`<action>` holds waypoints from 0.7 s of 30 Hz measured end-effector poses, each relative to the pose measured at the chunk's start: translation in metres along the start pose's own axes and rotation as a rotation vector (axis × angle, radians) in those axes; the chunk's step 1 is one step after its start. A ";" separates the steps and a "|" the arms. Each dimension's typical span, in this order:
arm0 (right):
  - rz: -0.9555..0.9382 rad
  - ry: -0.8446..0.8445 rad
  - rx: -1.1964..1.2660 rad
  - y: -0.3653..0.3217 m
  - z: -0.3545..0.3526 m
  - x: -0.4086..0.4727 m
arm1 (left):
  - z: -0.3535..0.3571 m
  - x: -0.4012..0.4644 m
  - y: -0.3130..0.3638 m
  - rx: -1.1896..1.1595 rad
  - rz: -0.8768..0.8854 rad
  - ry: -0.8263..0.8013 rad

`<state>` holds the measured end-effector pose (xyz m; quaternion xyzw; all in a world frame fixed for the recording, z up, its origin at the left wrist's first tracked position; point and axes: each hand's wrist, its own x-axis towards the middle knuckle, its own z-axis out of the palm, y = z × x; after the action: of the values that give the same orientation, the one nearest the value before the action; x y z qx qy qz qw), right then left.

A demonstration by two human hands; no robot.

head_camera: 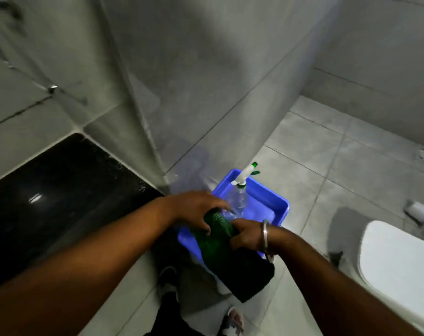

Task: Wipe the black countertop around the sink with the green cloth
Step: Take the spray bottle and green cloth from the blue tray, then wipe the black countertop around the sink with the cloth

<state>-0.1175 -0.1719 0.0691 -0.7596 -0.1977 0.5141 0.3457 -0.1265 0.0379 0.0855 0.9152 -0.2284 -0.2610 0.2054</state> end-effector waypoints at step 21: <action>-0.654 0.483 -1.046 -0.290 0.150 0.324 | -0.039 -0.298 -0.385 0.257 -0.700 0.732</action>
<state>-0.1118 0.2867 0.0364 -0.8221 -0.5586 0.0344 0.1043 -0.2110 0.5163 0.0393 0.9859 0.1478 0.0529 0.0583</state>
